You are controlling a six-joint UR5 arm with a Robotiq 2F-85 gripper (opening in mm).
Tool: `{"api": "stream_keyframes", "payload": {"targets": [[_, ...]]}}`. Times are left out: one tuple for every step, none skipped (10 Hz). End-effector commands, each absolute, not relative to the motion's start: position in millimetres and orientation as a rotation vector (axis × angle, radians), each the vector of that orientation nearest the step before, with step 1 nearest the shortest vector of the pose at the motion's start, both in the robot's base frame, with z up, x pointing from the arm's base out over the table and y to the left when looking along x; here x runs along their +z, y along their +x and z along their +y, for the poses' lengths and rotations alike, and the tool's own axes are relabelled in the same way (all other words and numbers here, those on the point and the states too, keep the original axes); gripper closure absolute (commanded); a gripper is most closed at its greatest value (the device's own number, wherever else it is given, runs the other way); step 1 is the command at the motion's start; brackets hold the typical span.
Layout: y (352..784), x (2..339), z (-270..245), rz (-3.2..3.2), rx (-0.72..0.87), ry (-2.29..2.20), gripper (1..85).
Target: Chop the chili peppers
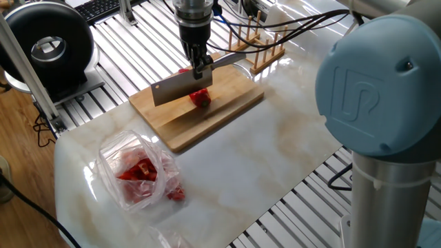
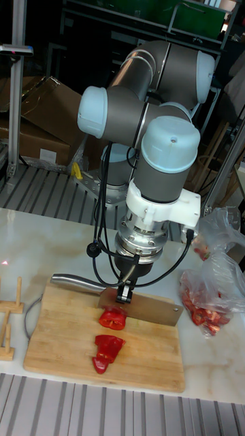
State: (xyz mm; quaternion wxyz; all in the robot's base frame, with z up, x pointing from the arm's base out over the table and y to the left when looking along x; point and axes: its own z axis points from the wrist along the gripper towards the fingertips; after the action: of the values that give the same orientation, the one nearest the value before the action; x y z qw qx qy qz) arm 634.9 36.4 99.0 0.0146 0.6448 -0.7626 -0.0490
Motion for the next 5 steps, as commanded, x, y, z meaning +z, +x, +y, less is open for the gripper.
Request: {"api": "stream_keyframes", "payload": {"targets": [[636.2,98.5,38.0,-2.391,-0.173,1.998,84.3],[636.5,100.3,35.6,-2.386,-0.174,1.990,84.3],[638.8,103.5,32.4,-2.375,-0.169,1.990,84.3],[639.3,104.6,33.8,-2.374,-0.179,1.987,84.3],[639.7,102.7,36.7,-2.383,-0.192,1.977,84.3]]}}
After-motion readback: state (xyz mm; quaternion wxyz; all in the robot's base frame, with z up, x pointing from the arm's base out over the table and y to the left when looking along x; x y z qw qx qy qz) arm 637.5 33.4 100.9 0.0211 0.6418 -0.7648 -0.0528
